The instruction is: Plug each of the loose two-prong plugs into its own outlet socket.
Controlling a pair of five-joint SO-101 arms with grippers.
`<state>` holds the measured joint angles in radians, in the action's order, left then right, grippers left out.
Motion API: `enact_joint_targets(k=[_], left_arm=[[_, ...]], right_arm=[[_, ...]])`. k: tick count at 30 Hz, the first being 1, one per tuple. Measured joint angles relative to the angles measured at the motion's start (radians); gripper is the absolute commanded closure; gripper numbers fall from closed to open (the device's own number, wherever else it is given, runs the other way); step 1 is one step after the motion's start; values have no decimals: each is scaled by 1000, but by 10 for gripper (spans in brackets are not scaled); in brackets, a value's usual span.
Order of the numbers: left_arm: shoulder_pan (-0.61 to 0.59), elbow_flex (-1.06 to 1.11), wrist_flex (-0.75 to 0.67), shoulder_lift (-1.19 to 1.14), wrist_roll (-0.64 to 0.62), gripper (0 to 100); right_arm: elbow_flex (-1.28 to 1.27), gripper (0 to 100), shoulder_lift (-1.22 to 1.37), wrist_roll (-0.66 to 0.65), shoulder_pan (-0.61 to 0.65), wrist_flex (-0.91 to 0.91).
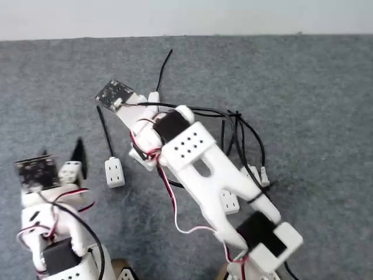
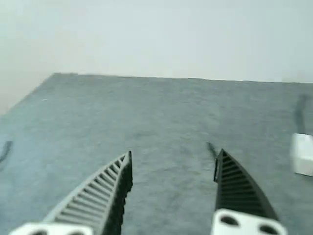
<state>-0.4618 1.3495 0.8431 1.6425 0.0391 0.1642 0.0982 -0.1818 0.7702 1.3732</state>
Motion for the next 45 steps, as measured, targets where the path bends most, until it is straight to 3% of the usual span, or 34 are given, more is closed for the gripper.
enact_joint_targets(k=[4, 7, 23, 29, 36, 39, 45], left_arm=[[-158, -6, 3, 0, 3, 728], [-212, -6, 3, 0, 3, 728], [-269, -6, 72, 0, 3, 728], [-310, -6, 118, 0, 5, 728], [-338, -6, 118, 0, 5, 728], [-338, -6, 118, 0, 5, 728], [-338, -6, 118, 0, 5, 728]], right_arm=[[0, 991, 74, 80, 37, -92], [49, 991, 164, 114, 80, -103], [977, 991, 755, 153, 167, 293], [1160, 991, 868, 193, 196, 381], [1163, 991, 898, 198, 230, 382], [1140, 991, 898, 158, 230, 384], [1140, 991, 898, -48, 216, 384]])
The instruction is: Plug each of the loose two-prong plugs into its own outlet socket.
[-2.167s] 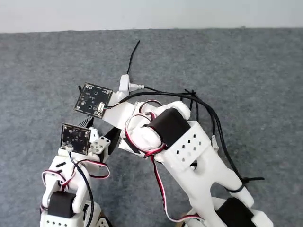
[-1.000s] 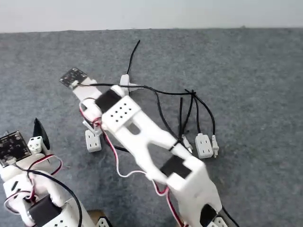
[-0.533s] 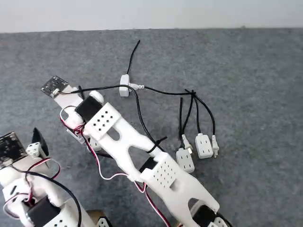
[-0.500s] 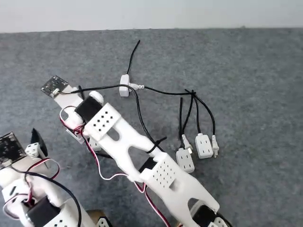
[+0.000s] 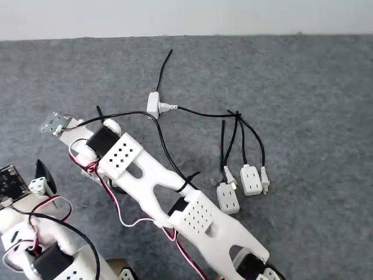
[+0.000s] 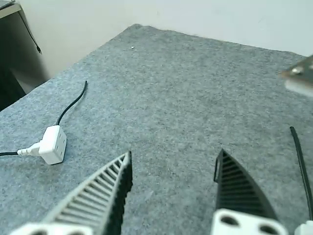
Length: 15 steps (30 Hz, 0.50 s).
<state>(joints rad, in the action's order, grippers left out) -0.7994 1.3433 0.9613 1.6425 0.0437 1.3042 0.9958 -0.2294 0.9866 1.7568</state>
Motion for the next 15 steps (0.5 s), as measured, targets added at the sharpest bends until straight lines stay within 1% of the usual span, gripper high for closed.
enact_joint_targets(k=[6, 9, 15], left_arm=[[0, 0, 0, 0, 0, 728], [0, 0, 0, 0, 0, 728], [0, 15, -37, 0, 0, 728]], right_arm=[[0, 991, 0, -282, -21, 0], [0, 991, -2, -368, -23, 0], [0, 991, -20, -585, -23, 0]])
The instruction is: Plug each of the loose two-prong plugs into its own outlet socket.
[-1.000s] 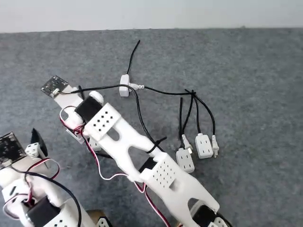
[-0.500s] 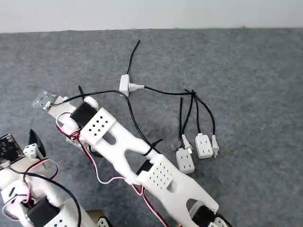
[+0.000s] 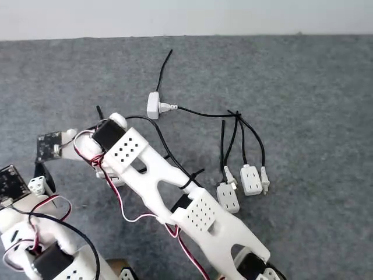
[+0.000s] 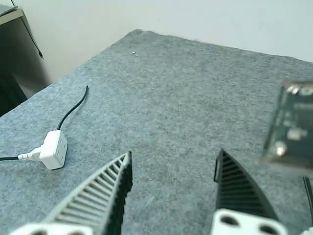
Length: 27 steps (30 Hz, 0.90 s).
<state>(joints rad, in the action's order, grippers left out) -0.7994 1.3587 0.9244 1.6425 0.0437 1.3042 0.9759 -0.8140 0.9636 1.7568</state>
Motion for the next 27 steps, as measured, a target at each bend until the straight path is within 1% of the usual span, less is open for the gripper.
enact_joint_targets(k=[4, 10, 13, 16, 22, 24, 27], left_arm=[[0, 0, 0, 0, 0, 728], [0, 0, 0, 0, 0, 728], [0, 0, 0, 0, 0, 728], [32, 12, 0, -2, 0, 728], [91, 12, -8, 0, 0, 728], [118, 11, -23, 0, 0, 728], [199, -29, -46, 0, 0, 728]], right_arm=[[0, 991, 0, -81, 2, 0], [-64, 990, 0, -94, 0, 0], [-28, 990, -21, -49, 0, 0], [34, 990, -68, 8, 0, 0], [34, 990, -175, 61, 0, 0], [11, 990, -216, 86, 0, 0], [-25, 990, -264, 107, 2, 0]])
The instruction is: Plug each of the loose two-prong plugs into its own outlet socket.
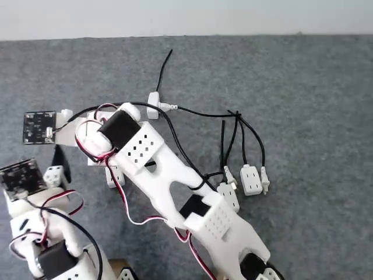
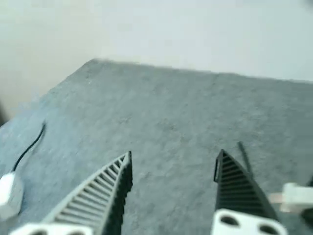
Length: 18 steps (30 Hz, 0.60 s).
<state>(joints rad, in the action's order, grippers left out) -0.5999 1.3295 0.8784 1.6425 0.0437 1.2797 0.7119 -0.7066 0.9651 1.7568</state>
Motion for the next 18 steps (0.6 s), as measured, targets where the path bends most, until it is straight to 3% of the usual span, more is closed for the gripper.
enact_joint_targets(k=[5, 18], left_arm=[[153, -40, -17, 0, -3, 727], [186, -46, -87, 6, -43, 727]], right_arm=[[-48, 990, -92, 25, 23, 0], [-207, 990, -324, 54, 26, 0]])
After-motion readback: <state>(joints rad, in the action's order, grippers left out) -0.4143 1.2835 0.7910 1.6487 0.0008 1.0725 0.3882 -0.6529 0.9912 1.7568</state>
